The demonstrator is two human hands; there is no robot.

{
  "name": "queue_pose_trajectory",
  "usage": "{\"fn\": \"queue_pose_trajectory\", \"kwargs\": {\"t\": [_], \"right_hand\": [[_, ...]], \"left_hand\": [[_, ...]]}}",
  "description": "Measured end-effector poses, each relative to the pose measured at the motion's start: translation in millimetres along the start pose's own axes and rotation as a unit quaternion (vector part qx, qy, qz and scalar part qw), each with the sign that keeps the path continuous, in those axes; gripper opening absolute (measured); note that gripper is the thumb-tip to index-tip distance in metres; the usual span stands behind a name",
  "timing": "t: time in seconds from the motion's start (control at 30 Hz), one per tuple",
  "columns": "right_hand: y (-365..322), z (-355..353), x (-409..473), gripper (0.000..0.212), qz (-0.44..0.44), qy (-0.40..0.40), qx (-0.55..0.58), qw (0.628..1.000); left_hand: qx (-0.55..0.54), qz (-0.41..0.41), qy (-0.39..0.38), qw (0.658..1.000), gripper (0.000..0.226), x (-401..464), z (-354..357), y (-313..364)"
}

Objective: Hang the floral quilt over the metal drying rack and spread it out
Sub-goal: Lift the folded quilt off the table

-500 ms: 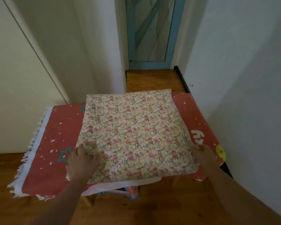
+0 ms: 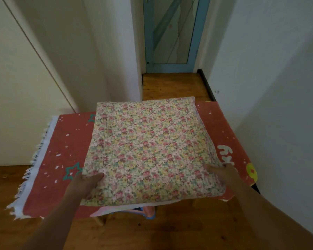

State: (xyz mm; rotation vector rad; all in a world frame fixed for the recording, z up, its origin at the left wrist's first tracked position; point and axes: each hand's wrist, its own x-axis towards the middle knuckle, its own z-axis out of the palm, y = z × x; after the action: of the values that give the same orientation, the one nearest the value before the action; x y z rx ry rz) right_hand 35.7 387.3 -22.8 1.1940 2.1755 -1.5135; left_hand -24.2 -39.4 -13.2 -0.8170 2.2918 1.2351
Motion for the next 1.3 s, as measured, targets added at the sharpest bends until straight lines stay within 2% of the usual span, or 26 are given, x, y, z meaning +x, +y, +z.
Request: {"fn": "queue_pose_trajectory", "kwargs": {"t": [0.13,0.3,0.43,0.63,0.8,0.9,0.93,1.0,1.07,1.13,1.2,1.3], "right_hand": [[-8,-3,7,0.093,0.038,-0.033,0.010,0.999],[-20,-6,8,0.106,0.063,-0.090,0.010,0.994],[-30,-10,12,0.104,0.062,-0.111,-0.009,0.992],[-43,-14,9,0.109,0.062,-0.157,-0.032,0.985],[-53,-16,8,0.103,0.085,-0.190,-0.031,0.978],[-61,-16,9,0.106,0.063,-0.200,-0.064,0.976],[-63,-16,11,0.105,0.054,-0.198,-0.079,0.976],[-68,-14,12,0.090,0.044,-0.187,-0.104,0.976],[-74,-9,10,0.073,0.032,-0.159,-0.137,0.977],[-80,-3,5,0.064,0.028,-0.120,-0.147,0.982],[-84,1,0,0.071,0.025,-0.089,-0.120,0.988],[-89,4,-6,0.079,-0.002,-0.043,-0.074,0.996]], "left_hand": [[-0.039,-0.011,-0.005,0.999,0.049,5,-1,-1],[-0.067,-0.065,-0.073,0.993,0.056,9,-10,14],[-0.075,-0.097,-0.124,0.985,0.053,7,-16,32],[-0.049,-0.085,-0.155,0.983,0.056,6,-14,40],[-0.058,-0.089,-0.171,0.979,0.046,5,-13,50],[-0.040,-0.070,-0.167,0.983,0.033,5,-14,59],[-0.031,-0.074,-0.176,0.981,0.028,3,-15,61],[-0.016,-0.086,-0.195,0.977,0.024,1,-18,63],[-0.009,-0.091,-0.182,0.979,0.021,3,-20,64],[-0.007,-0.087,-0.166,0.982,0.018,3,-18,69],[-0.023,-0.074,-0.135,0.988,0.012,0,-15,75],[-0.058,-0.029,-0.047,0.997,0.016,-4,-10,80]]}}
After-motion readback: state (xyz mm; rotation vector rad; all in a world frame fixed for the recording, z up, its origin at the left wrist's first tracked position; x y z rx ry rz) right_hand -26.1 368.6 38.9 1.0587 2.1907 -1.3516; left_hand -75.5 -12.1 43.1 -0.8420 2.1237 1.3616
